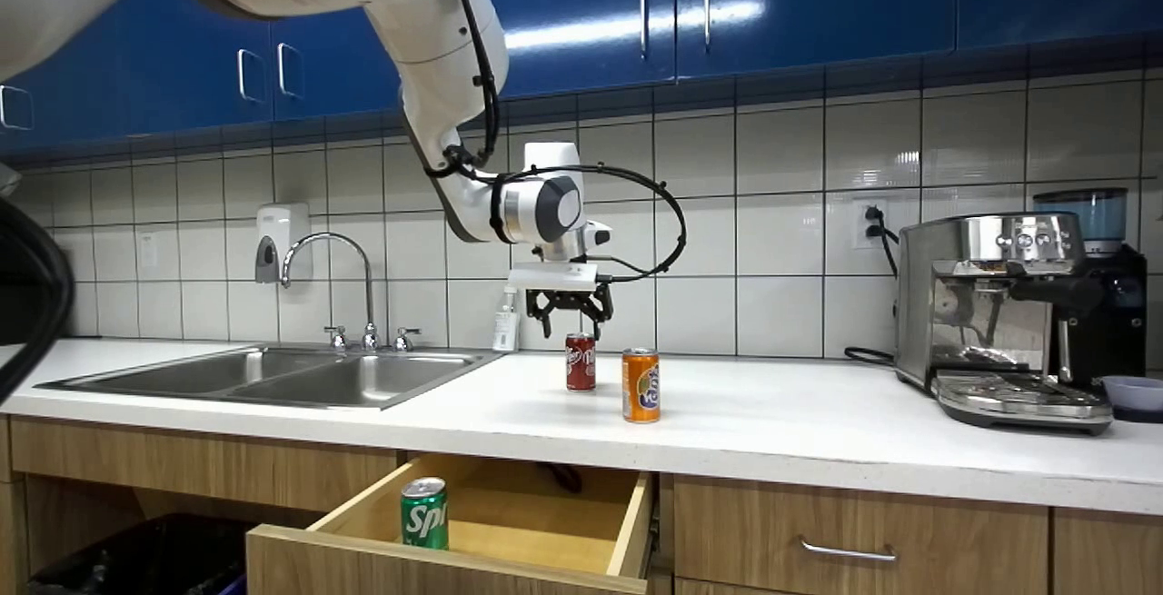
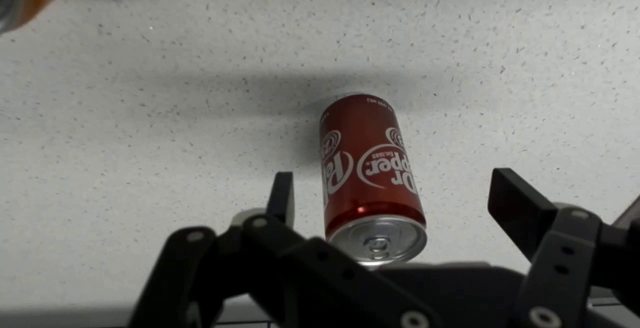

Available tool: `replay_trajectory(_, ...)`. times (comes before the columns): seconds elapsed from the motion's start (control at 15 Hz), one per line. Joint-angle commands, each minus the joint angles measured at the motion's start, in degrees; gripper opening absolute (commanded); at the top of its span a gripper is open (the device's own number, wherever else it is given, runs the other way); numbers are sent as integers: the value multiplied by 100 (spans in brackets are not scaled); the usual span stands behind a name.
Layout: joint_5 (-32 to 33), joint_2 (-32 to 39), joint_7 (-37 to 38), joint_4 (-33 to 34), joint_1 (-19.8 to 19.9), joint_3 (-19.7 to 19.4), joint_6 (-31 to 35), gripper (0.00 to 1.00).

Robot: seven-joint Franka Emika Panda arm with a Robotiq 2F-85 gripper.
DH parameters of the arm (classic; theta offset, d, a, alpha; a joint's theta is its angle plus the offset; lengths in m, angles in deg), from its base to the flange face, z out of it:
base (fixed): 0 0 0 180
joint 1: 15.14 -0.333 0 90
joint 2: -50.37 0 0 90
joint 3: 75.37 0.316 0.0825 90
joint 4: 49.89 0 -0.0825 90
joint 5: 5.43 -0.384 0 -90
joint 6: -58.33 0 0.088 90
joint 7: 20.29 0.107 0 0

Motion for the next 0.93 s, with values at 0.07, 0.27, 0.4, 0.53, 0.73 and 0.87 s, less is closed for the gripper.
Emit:
replay_trajectory(0.07,66,310,-123,535,121,134,-97,100)
replay_trajectory(0.27,87,423,-110,699,115,124,-98,100)
replay_trajectory(0.4,88,506,-106,821,119,128,-115,100)
replay_trajectory(0.53,96,667,-96,1028,119,124,-151,100)
replay_trajectory(0.73,99,838,-86,1239,123,126,-183,100)
replay_trajectory(0.87,102,912,-89,1332,124,133,-193,100)
